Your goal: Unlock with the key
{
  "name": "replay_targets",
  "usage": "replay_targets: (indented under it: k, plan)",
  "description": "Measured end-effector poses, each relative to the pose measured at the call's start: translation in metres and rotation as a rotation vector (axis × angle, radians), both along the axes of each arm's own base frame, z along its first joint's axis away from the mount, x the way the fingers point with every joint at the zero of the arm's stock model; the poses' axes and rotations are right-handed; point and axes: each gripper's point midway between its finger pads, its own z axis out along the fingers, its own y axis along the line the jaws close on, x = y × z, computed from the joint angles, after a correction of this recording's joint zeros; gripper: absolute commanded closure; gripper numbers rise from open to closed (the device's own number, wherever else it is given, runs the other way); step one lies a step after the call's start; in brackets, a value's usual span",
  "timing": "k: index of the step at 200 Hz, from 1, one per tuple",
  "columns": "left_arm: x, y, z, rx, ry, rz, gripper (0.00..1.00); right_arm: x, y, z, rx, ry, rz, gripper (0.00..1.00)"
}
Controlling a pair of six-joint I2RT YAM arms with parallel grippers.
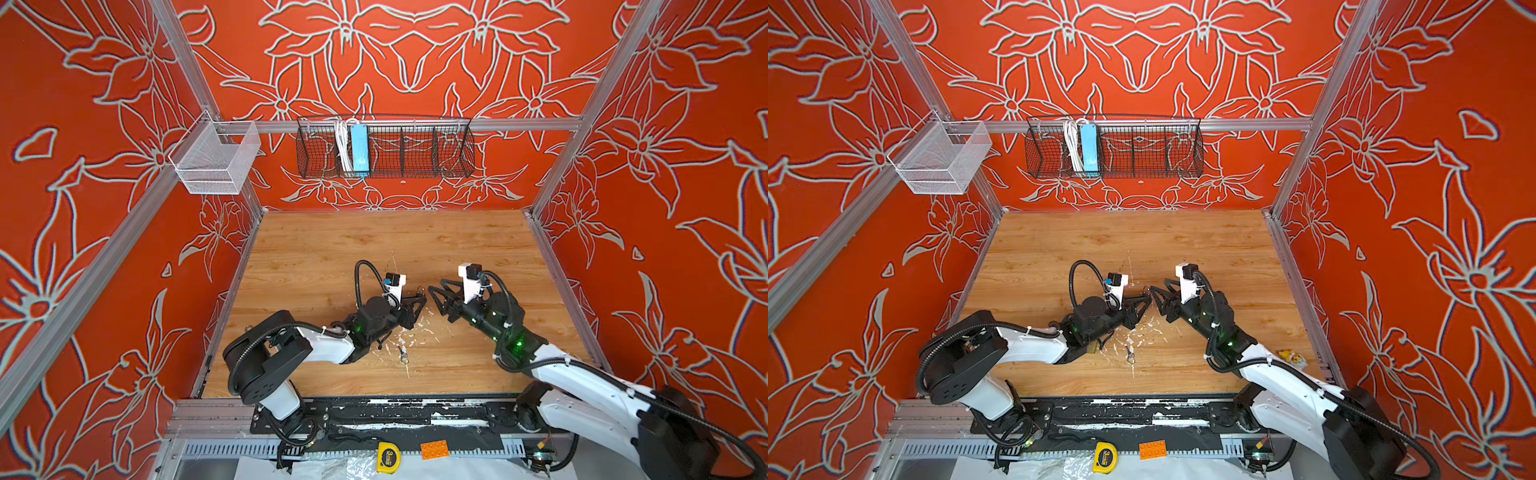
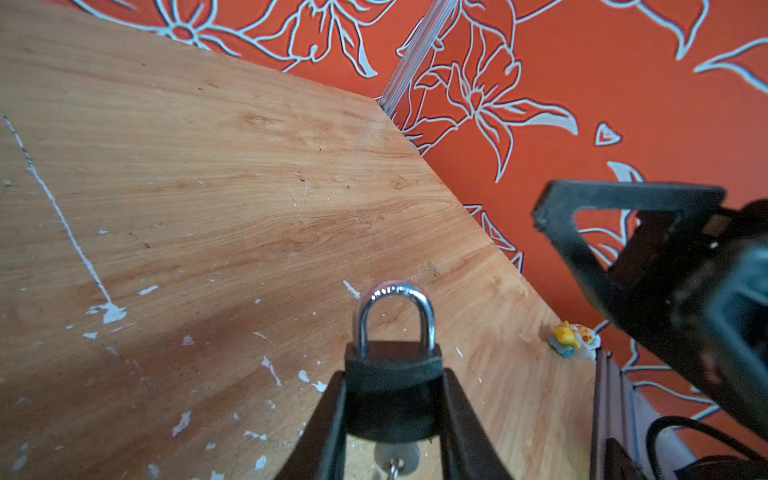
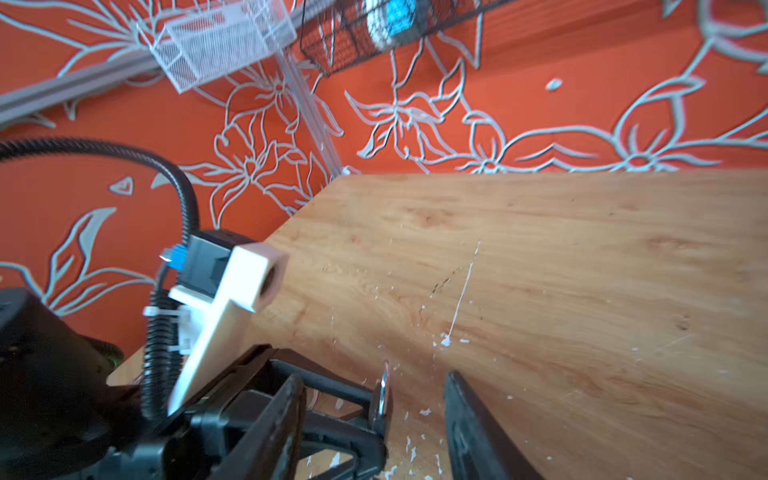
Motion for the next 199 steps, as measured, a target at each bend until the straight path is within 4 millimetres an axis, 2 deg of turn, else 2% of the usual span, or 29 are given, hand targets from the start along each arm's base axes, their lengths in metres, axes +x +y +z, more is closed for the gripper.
replay_targets:
  k: [22, 61, 105, 149, 199]
  plan:
    - [-0.003, 0.007, -0.01, 0.074, -0.06, 0.027, 1.0, -0.002, 0.002, -0.002, 0.003, 0.014, 0.027, 0.49]
    - [-0.017, 0.01, -0.028, 0.166, -0.145, 0.036, 1.0, -0.003, 0.015, 0.001, 0.012, 0.029, 0.095, 0.51]
    - [-0.015, 0.012, -0.016, 0.174, -0.227, 0.076, 1.0, 0.001, 0.031, -0.022, -0.011, 0.117, 0.153, 0.6]
    - [-0.012, 0.014, -0.01, 0.171, -0.253, 0.097, 1.0, 0.002, 0.037, -0.025, -0.017, 0.141, 0.181, 0.65]
    - [-0.011, 0.017, -0.01, 0.177, -0.256, 0.113, 1.0, 0.005, 0.049, -0.04, -0.032, 0.203, 0.227, 0.74]
